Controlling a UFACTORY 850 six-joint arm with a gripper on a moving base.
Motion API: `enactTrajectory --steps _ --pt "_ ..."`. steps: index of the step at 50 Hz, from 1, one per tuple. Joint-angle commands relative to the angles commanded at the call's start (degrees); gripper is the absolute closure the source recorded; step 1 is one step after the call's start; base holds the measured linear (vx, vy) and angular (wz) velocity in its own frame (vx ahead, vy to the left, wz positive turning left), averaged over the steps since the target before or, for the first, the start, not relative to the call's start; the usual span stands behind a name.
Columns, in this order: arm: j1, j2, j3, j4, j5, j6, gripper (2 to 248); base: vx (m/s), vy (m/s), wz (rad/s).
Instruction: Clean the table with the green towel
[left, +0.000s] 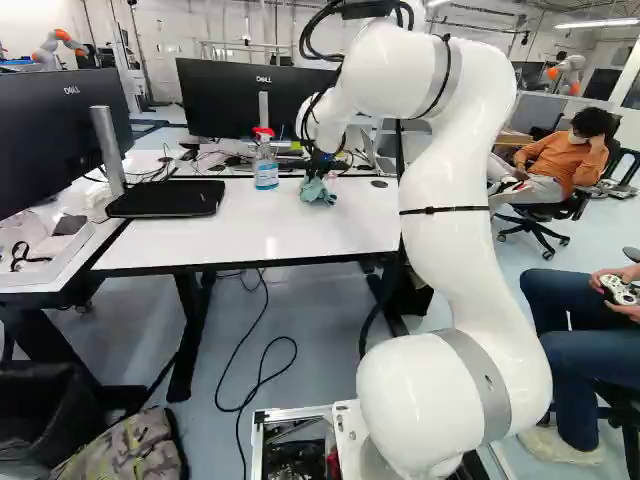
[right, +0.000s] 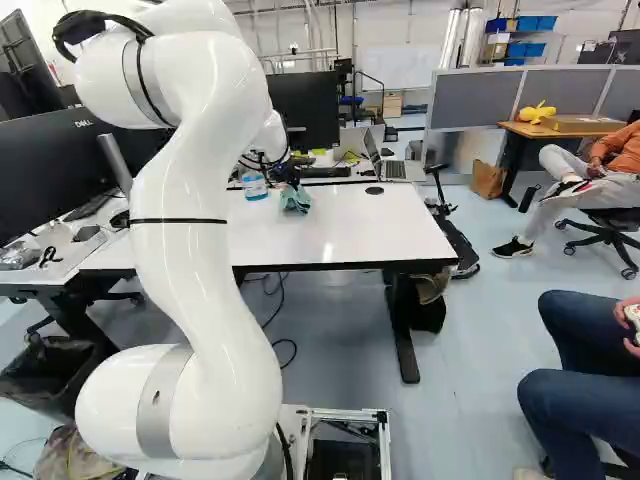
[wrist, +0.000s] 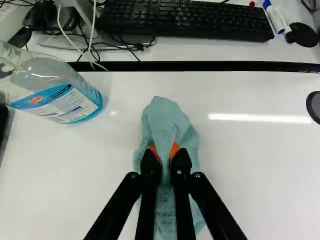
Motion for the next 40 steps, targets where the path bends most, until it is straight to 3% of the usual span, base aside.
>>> enactTrajectory --steps 40 --pt "1.15 9.94 6.99 0.00 -11.97 0.00 213 0.000 0.000 0.000"
